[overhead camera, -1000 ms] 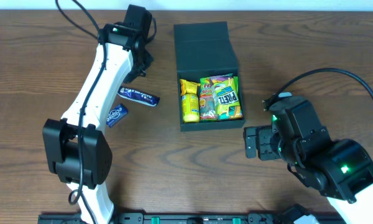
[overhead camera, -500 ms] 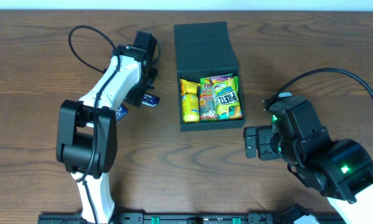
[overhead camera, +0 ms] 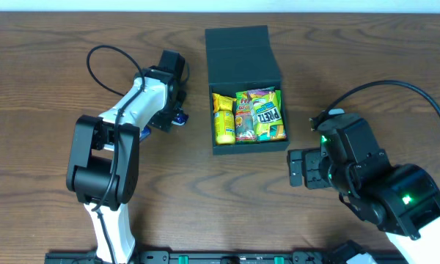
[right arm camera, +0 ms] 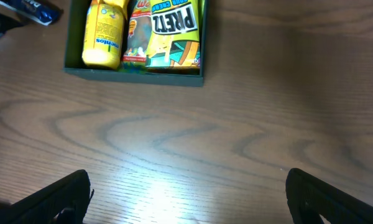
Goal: Pack container
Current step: 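Move the left gripper to the Cadbury Dairy Milk bar and grasp it, then carry the Cadbury bar with the left gripper and drop it into the box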
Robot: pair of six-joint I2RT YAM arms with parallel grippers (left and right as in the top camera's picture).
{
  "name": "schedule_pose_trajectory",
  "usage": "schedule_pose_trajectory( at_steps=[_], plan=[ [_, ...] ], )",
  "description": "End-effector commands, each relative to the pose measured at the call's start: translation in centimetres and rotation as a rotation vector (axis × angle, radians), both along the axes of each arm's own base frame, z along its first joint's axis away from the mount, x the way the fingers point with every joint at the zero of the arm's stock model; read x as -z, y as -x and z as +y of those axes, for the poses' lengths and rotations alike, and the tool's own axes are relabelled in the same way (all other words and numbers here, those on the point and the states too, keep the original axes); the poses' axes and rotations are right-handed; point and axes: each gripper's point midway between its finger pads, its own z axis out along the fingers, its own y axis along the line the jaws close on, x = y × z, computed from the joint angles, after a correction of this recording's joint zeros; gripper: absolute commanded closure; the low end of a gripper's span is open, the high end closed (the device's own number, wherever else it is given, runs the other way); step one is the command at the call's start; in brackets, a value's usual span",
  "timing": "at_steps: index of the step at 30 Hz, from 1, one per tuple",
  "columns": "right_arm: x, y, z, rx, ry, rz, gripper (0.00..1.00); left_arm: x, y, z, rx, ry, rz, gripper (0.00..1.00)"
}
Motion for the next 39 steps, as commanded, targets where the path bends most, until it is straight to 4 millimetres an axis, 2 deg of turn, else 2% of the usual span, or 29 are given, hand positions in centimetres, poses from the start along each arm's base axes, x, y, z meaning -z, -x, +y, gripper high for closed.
schedule_pose_trajectory(
  at_steps=[1,5,10,15,19,21,23,27,31,34,39],
  plan=[
    [-0.3,-0.1,-0.2,-0.001,0.006,-0.012,0.01,0.9,0.6,0.3,-0.010,-0.002,0.018,0.26],
    [-0.3,-0.1,-0.2,-0.001,0.006,-0.012,0.01,1.1,0.7,0.3,-0.009,0.001,0.018,0.30],
    [-0.3,-0.1,-0.2,-0.001,0.006,-0.012,0.01,1.1,0.7,0.2,-0.005,0.003,0.021,0.55],
    [-0.3,-0.1,-0.2,-0.001,0.006,-0.012,0.01,1.2,0.8,0.1,0.035,0.006,0.026,0.73],
    [-0.3,-0.1,-0.2,-0.001,0.006,-0.012,0.01,1.2,0.9,0.1,0.136,-0.012,0.036,0.84],
    [-0.3,-0.1,-0.2,-0.001,0.006,-0.012,0.01,1.1,0.9,0.1,0.188,-0.020,0.042,0.94],
    [-0.3,-0.1,-0.2,-0.001,0.006,-0.013,0.01,0.9,0.8,-0.1,0.243,-0.021,0.040,0.94],
    [-0.3,-0.1,-0.2,-0.001,0.006,-0.012,0.01,-1.2,-0.4,-0.4,0.364,-0.043,0.008,0.94],
    [-0.3,-0.1,-0.2,-0.001,0.006,-0.012,0.01,-4.7,-2.4,-1.0,0.524,-0.094,-0.066,0.94],
    [-0.3,-0.1,-0.2,-0.001,0.006,-0.012,0.01,-7.9,-3.8,-2.6,0.707,-0.151,-0.147,0.94],
    [-0.3,-0.1,-0.2,-0.001,0.006,-0.012,0.01,-10.7,-4.0,-6.4,0.936,-0.202,-0.223,0.94]
  ],
)
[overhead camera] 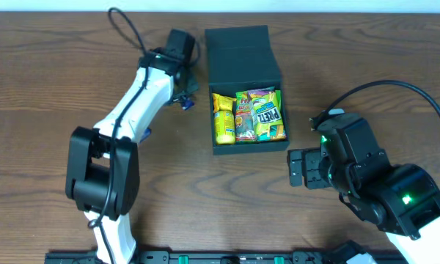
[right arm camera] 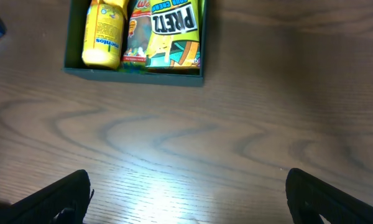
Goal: Pack container
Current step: 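Carry the Cadbury bar with the left gripper and drop it into the box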
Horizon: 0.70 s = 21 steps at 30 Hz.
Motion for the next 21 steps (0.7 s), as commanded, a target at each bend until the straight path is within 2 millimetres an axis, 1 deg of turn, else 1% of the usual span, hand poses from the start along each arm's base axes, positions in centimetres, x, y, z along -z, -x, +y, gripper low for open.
schedule_pose_trajectory(
  at_steps=[1,2,5,8,12,16,21],
  plan=[
    [-0.3,-0.1,-0.2,-0.001,0.006,-0.013,0.01,-3.0,-0.1,-2.3,0.198,-0.059,-0.081,0.94],
    [-0.3,-0.1,-0.2,-0.001,0.006,-0.013,0.01,-3.6,0.2,-3.2,0.232,-0.061,-0.095,0.94],
    [-0.3,-0.1,-0.2,-0.001,0.006,-0.013,0.01,-4.7,1.2,-5.4,0.280,-0.050,-0.117,0.94],
    [-0.3,-0.1,-0.2,-0.001,0.006,-0.013,0.01,-5.1,2.5,-7.9,0.340,-0.038,-0.125,0.95],
    [-0.3,-0.1,-0.2,-0.001,0.006,-0.013,0.01,-4.7,4.7,-11.6,0.434,-0.009,-0.113,0.94],
    [-0.3,-0.1,-0.2,-0.001,0.006,-0.013,0.01,-4.3,6.4,-14.4,0.502,0.001,-0.115,0.94],
    [-0.3,-0.1,-0.2,-0.001,0.006,-0.013,0.01,-2.7,7.9,-16.0,0.474,0.064,-0.047,0.94]
  ],
)
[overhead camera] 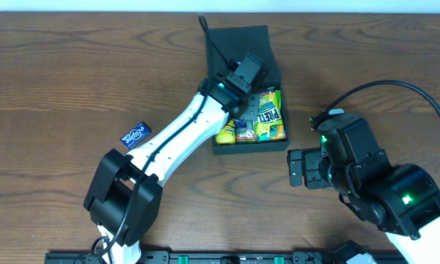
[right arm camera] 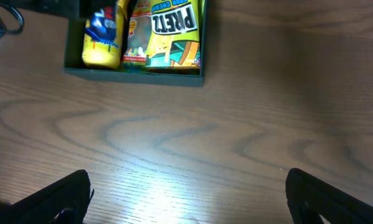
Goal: Pack container
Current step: 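Carry the Cadbury bar with the left gripper and drop it into the box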
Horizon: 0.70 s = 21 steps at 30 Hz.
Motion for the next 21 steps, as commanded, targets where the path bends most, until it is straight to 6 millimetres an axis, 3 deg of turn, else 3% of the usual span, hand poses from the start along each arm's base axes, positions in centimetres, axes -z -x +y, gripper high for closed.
schedule_pose_trajectory(
  at_steps=[1,7,8,10,17,21],
  plan=[
    [-0.3,-0.1,-0.2,-0.001,0.006,-0.012,0.01,0.9,0.6,-0.5,-0.021,0.044,0.058,0.94],
    [-0.3,-0.1,-0.2,-0.001,0.006,-0.012,0.01,2.7,0.7,-0.9,-0.061,0.055,0.107,0.93],
    [-0.3,-0.1,-0.2,-0.001,0.006,-0.012,0.01,2.6,0.6,-1.0,-0.061,0.058,0.103,0.85],
    [-0.3,-0.1,-0.2,-0.001,0.006,-0.012,0.01,2.5,0.4,-1.2,-0.060,0.068,0.093,0.45],
    [-0.3,-0.1,-0.2,-0.001,0.006,-0.012,0.01,2.2,0.0,-0.6,-0.063,0.060,0.083,0.45],
    [-0.3,-0.1,-0.2,-0.001,0.006,-0.012,0.01,0.4,-1.4,1.9,-0.102,0.040,0.035,0.46]
  ],
)
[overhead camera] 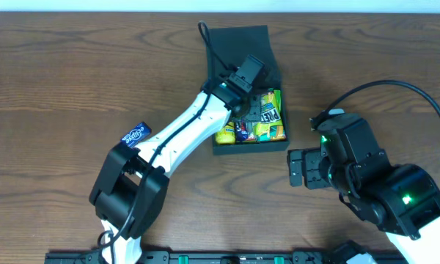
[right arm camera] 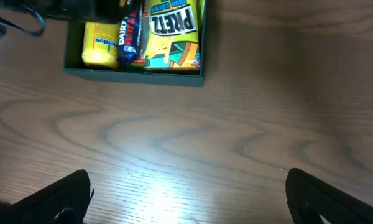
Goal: Pack container
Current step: 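Carry the Cadbury bar with the left gripper and drop it into the box, then move the left gripper to the blue Eclipse mints tin and grasp it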
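Observation:
The dark box (overhead camera: 249, 149) stands open, its lid (overhead camera: 238, 48) folded back. Inside lie a yellow pack (right arm camera: 99, 46), a gummy bag and a Pretz bag (right arm camera: 174, 31). A blue chocolate bar (right arm camera: 129, 34) stands on edge, tilted, between the yellow pack and the gummy bag, also visible from above (overhead camera: 242, 132). My left gripper (overhead camera: 240, 117) reaches into the box, its fingers at the bar's upper end and seemingly shut on it. My right gripper (right arm camera: 189, 208) hovers wide open over bare table in front of the box, holding nothing.
A second blue wrapped bar (overhead camera: 134, 134) lies on the table left of the box, beside my left arm, and its corner shows at the edge of the right wrist view. The right arm's body (overhead camera: 359, 176) occupies the front right.
The blue bar was over the yellow pack at the box's left side. Now it sits further right and lower, wedged between the yellow pack and the gummy bag. The right arm is unchanged.
My left gripper was on the table left of the box, at the blue bars. Then it held one bar up beside the lid. Then the bar was over the yellow pack inside the box, and now it stands among the packs. One bar stayed on the table.

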Robot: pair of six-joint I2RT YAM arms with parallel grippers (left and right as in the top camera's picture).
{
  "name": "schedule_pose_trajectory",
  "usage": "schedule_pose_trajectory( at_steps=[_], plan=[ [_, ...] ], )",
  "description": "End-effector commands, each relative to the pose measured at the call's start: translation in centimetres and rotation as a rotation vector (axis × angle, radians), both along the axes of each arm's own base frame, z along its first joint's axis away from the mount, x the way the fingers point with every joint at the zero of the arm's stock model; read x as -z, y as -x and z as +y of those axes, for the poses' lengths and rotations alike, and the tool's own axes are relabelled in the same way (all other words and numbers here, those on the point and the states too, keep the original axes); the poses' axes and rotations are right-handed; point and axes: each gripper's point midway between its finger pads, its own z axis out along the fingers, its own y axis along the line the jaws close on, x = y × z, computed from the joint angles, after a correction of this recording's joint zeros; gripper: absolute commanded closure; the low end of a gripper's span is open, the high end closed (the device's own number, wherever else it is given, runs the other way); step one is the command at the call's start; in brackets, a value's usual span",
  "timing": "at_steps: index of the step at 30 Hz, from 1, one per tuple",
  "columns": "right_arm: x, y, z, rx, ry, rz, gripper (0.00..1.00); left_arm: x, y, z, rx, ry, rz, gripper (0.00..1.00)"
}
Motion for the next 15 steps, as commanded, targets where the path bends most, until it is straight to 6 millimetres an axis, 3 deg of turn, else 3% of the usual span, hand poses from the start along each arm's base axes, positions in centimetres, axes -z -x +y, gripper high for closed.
schedule_pose_trajectory(
  at_steps=[1,4,8,13,15],
  plan=[
    [-0.3,-0.1,-0.2,-0.001,0.006,-0.013,0.01,-2.6,-1.9,3.7,-0.072,-0.040,-0.075,0.46],
    [-0.3,-0.1,-0.2,-0.001,0.006,-0.013,0.01,-5.5,-3.0,8.9,-0.188,-0.118,-0.142,0.46],
    [-0.3,-0.1,-0.2,-0.001,0.006,-0.013,0.01,-7.7,-3.3,16.1,-0.325,-0.230,-0.159,0.46],
    [-0.3,-0.1,-0.2,-0.001,0.006,-0.013,0.01,-7.0,-1.8,25.0,-0.548,-0.299,-0.020,0.47],
    [-0.3,-0.1,-0.2,-0.001,0.006,-0.013,0.01,-6.6,-1.0,27.5,-0.666,-0.276,0.040,0.48]
  ],
)
